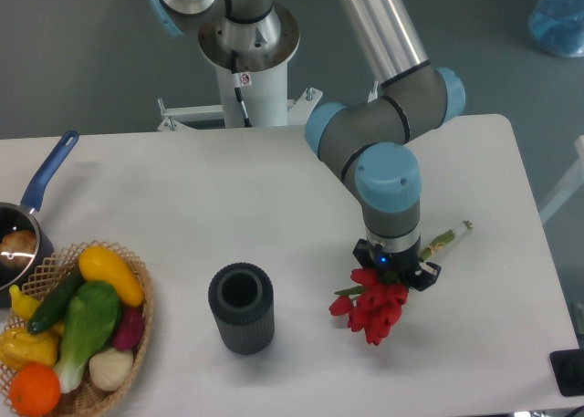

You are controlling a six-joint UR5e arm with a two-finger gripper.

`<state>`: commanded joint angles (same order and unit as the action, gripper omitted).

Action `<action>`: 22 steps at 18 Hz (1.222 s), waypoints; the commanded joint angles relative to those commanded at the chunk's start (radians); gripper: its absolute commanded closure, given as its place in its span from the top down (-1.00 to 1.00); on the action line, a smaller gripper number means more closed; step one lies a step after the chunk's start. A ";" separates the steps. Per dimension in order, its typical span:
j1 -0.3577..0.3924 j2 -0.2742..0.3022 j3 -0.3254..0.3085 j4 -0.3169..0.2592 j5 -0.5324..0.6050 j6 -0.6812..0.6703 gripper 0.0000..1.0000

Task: Place the flowers on the table
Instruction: 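Lower the tulips onto the table and open the gripper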

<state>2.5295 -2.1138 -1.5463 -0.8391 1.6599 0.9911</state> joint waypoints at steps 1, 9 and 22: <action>0.000 -0.008 0.006 0.000 -0.012 -0.011 -0.33; 0.009 -0.018 0.023 0.002 -0.019 -0.012 0.77; 0.063 0.060 0.032 0.066 -0.093 -0.098 1.00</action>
<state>2.5923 -2.0541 -1.5140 -0.7731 1.5666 0.8929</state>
